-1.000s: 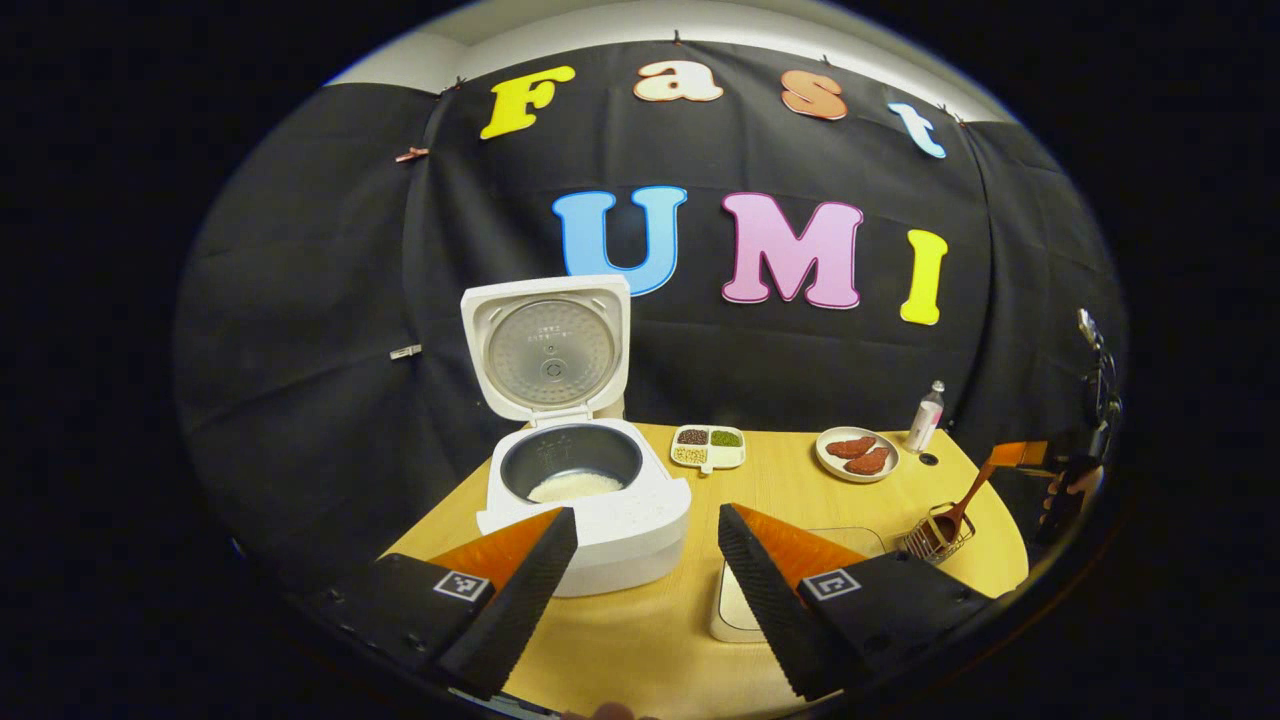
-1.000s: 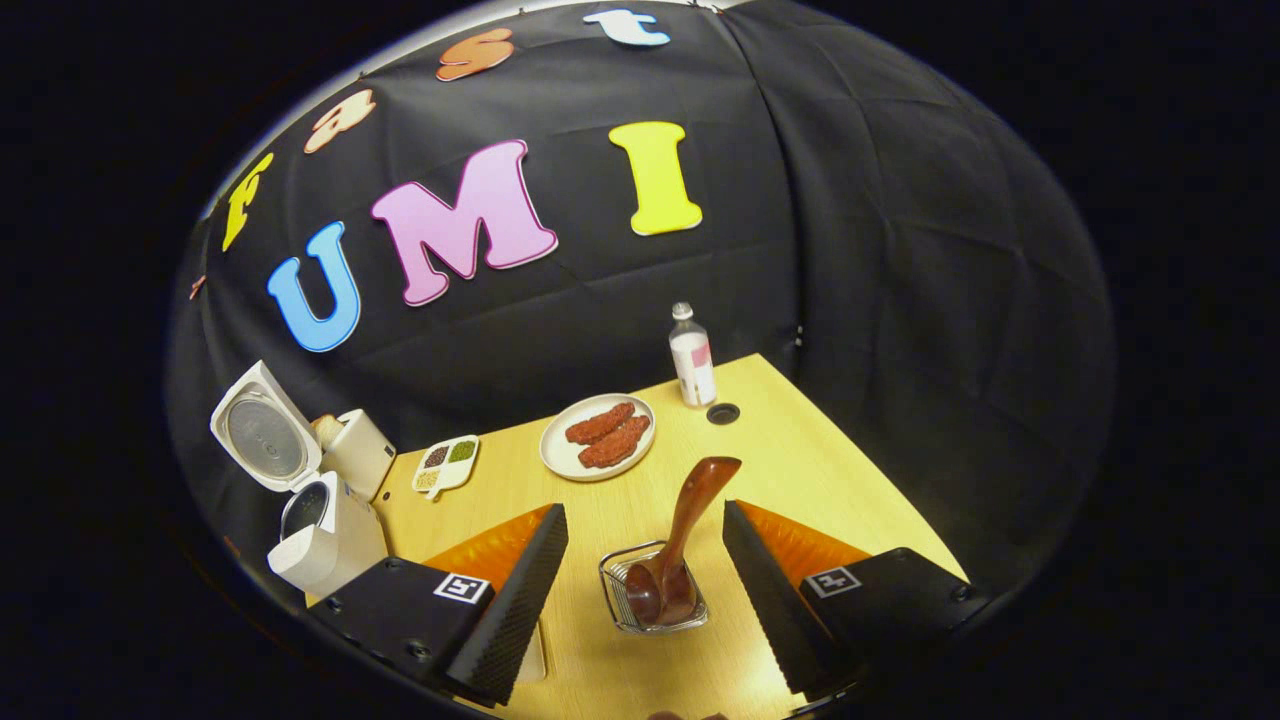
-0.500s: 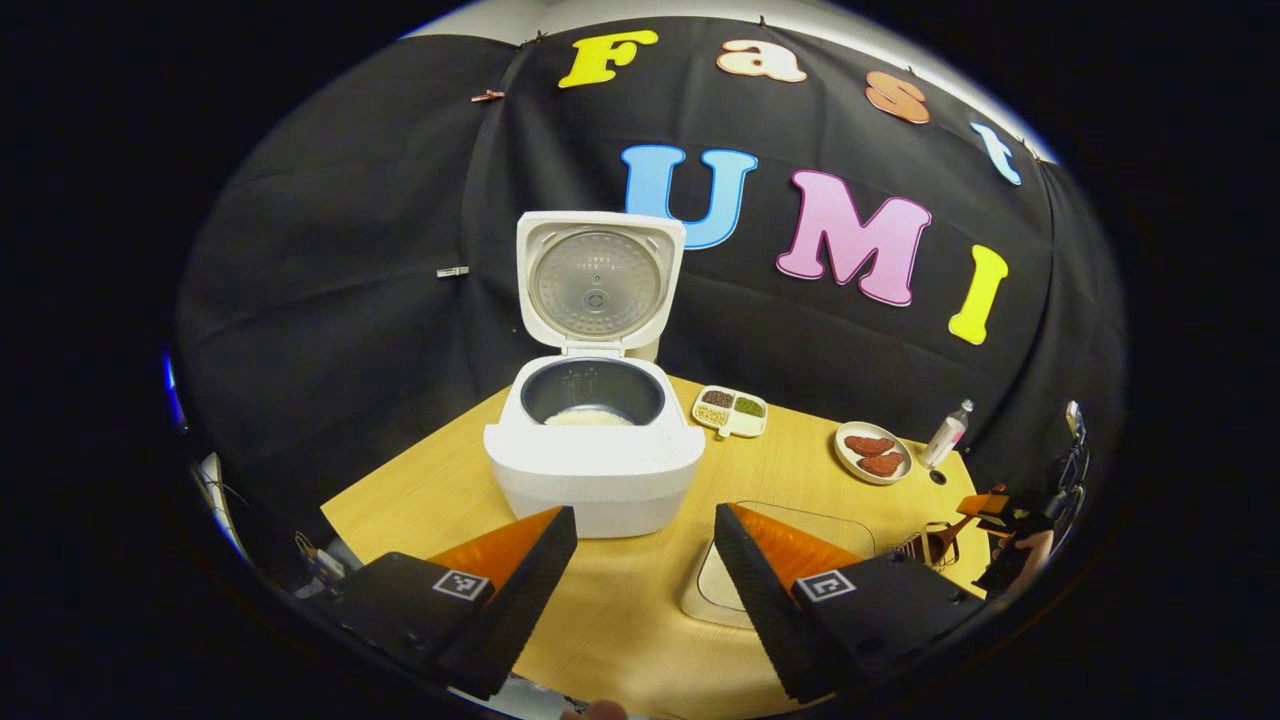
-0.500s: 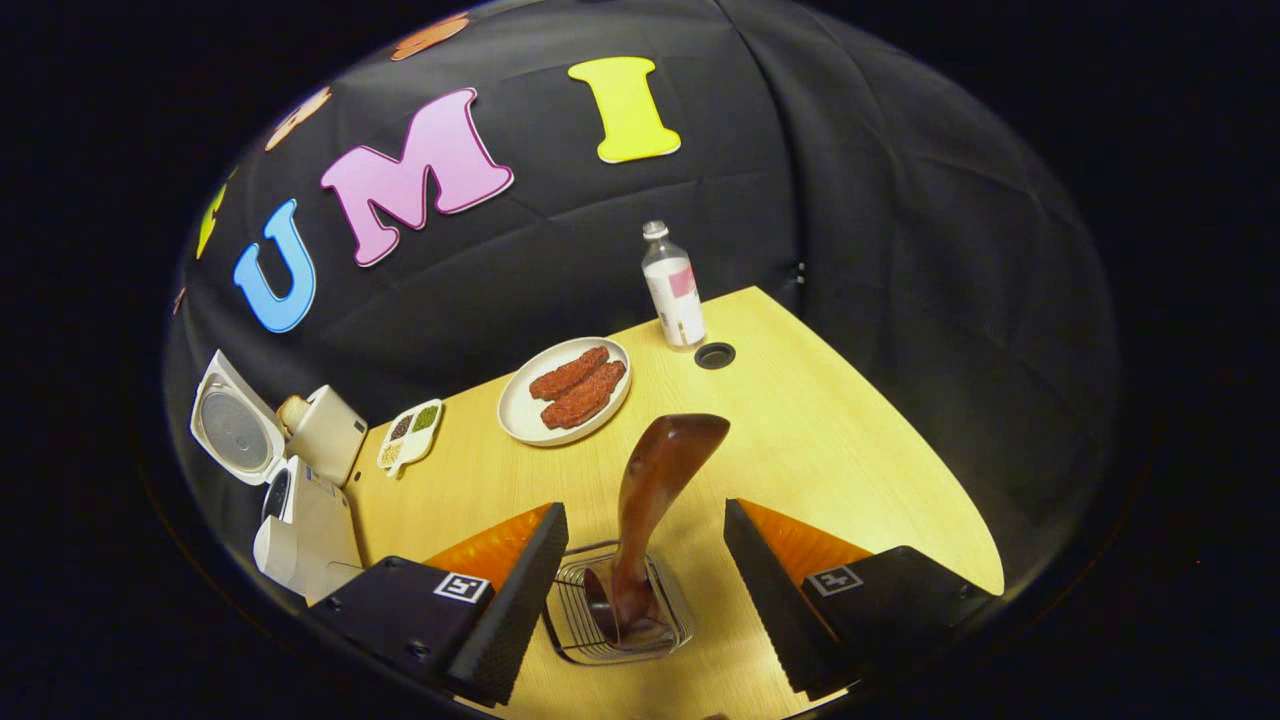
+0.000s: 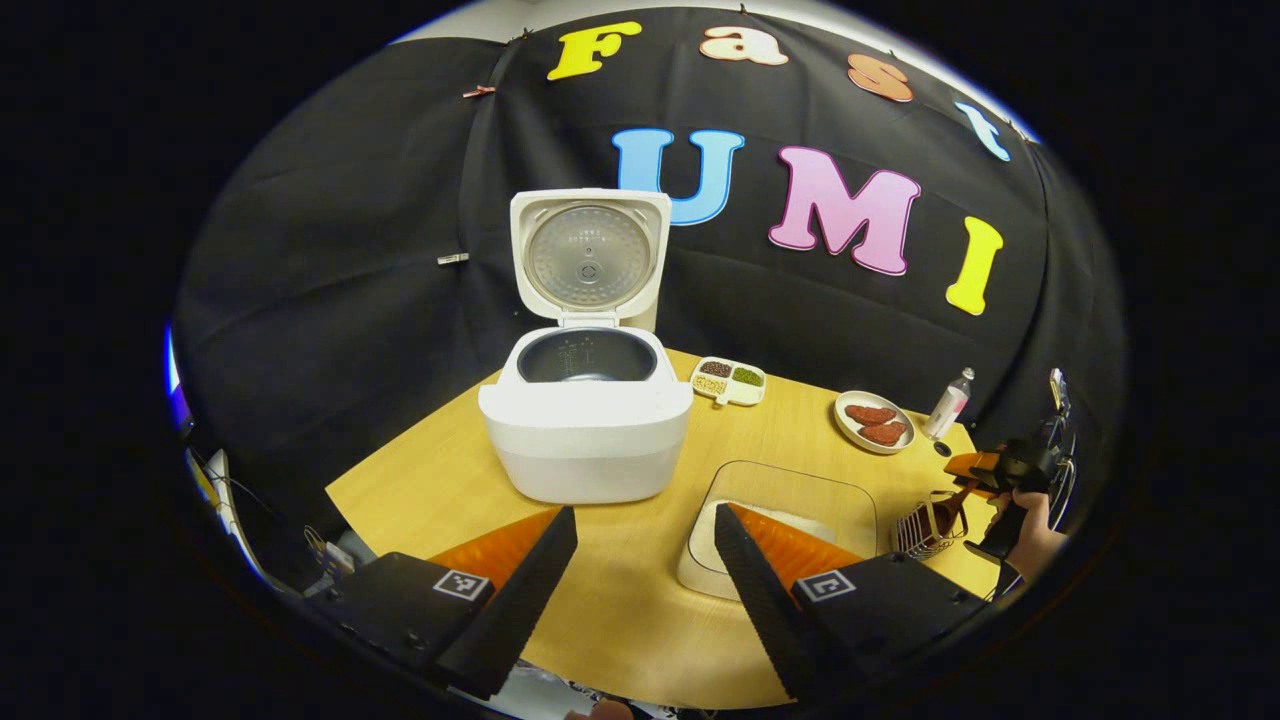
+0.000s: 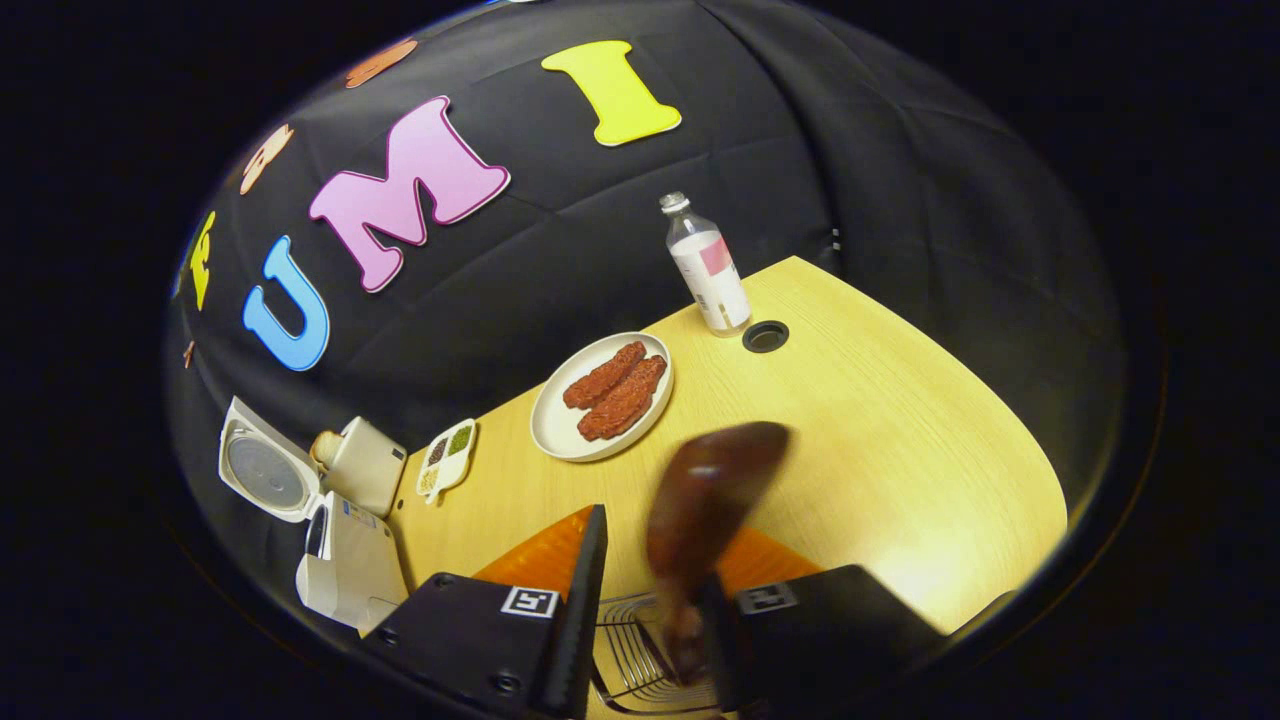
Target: Close the left gripper, press the button to open the rice cooker; take a wooden spoon from the chopstick holder with the right hand, scoop a spoonful of rice and pour it into the rice cooker, then put the wooden spoon back into the chopstick holder.
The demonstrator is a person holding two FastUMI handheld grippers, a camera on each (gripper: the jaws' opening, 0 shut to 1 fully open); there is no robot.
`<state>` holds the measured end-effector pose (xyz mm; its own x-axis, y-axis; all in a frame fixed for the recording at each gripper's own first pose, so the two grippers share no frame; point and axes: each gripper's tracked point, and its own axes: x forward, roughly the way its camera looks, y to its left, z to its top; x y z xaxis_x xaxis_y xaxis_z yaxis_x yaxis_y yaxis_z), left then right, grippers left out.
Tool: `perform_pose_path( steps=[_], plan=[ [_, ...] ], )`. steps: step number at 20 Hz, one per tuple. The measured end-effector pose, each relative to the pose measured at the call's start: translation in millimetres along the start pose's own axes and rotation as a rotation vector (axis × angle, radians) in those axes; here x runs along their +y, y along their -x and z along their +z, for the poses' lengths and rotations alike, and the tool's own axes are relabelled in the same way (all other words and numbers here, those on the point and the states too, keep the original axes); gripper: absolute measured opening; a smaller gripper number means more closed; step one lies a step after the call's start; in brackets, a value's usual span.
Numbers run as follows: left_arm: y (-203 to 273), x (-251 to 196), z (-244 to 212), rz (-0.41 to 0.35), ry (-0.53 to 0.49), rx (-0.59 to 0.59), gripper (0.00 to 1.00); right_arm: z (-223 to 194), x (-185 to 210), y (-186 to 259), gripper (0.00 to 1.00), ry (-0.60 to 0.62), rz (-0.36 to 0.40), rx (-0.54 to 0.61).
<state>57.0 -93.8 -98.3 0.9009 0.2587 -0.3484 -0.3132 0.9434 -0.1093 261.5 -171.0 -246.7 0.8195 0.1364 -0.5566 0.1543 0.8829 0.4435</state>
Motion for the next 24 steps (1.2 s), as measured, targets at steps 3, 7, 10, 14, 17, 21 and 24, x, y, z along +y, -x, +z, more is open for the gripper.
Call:
perform_pose_path(
  steps=[3, 7, 10, 14, 17, 21, 24],
  plan=[
    [-1, -7, -3, -0.01, 0.003, 0.001, 0.96, -3, -7, -8, 0.19, 0.017, -0.023, 0.003],
    [1, -11, 4, -0.03, -0.013, -0.021, 0.96, 10, -6, 8, 0.16, 0.033, -0.034, -0.034],
    [-1, -8, 11, -0.048, -0.027, -0.035, 0.96, 32, 10, 25, 0.16, 0.052, -0.013, -0.083],
    [-1, 2, 25, -0.081, -0.049, -0.081, 0.96, 57, 36, 53, 0.16, 0.093, -0.005, -0.143],
    [0, 15, 32, -0.13, -0.11, -0.105, 0.96, 68, 66, 80, 0.16, 0.111, 0.004, -0.192],
    [-10, 47, 44, -0.171, -0.103, -0.135, 0.96, 60, 120, 108, 0.16, 0.119, 0.06, -0.219],
    [-20, 73, 47, -0.205, -0.096, -0.138, 0.96, 45, 158, 124, 0.16, 0.169, 0.082, -0.242]
  ],
)
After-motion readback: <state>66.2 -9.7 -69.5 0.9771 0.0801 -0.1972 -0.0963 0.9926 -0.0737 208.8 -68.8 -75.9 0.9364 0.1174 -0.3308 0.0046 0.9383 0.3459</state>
